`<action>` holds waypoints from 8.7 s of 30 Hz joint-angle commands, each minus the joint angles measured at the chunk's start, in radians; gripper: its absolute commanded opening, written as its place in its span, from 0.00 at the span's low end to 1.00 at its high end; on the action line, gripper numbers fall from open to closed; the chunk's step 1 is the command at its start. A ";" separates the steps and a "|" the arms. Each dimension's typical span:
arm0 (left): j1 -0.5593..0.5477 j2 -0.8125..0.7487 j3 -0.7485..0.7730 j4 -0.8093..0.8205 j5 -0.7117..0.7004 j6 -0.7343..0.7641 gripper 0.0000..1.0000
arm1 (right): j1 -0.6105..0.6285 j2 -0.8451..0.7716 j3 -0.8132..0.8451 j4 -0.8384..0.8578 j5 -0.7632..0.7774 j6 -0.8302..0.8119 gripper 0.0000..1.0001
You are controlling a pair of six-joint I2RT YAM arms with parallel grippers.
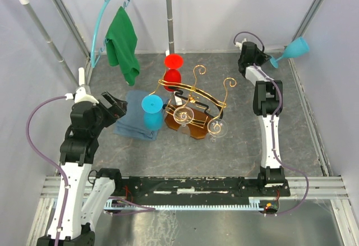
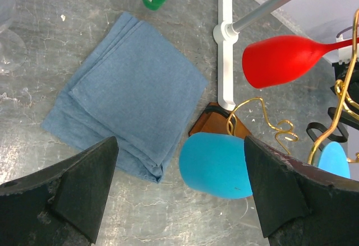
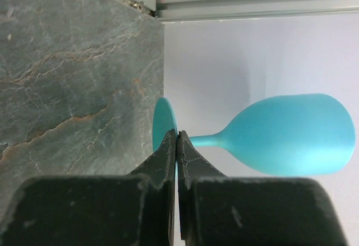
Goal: Take the wine glass off the wine glass rack
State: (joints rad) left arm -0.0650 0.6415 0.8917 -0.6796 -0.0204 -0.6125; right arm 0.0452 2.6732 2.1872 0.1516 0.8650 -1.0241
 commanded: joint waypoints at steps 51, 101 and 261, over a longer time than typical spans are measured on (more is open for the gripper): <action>-0.002 0.024 -0.024 0.011 0.023 0.017 0.99 | 0.062 0.092 -0.057 0.061 -0.048 -0.142 0.43; -0.003 -0.014 -0.050 0.047 0.051 0.025 0.99 | -0.027 -1.553 -0.693 -1.019 -1.237 1.435 0.48; -0.002 -0.030 0.100 -0.029 0.002 -0.063 0.99 | 0.509 -1.051 -0.498 -0.199 -1.873 2.060 0.01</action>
State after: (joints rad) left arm -0.0662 0.6205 0.9913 -0.7284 -0.0246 -0.7052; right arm 0.5671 1.7164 1.7073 -0.2234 -0.9298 0.9524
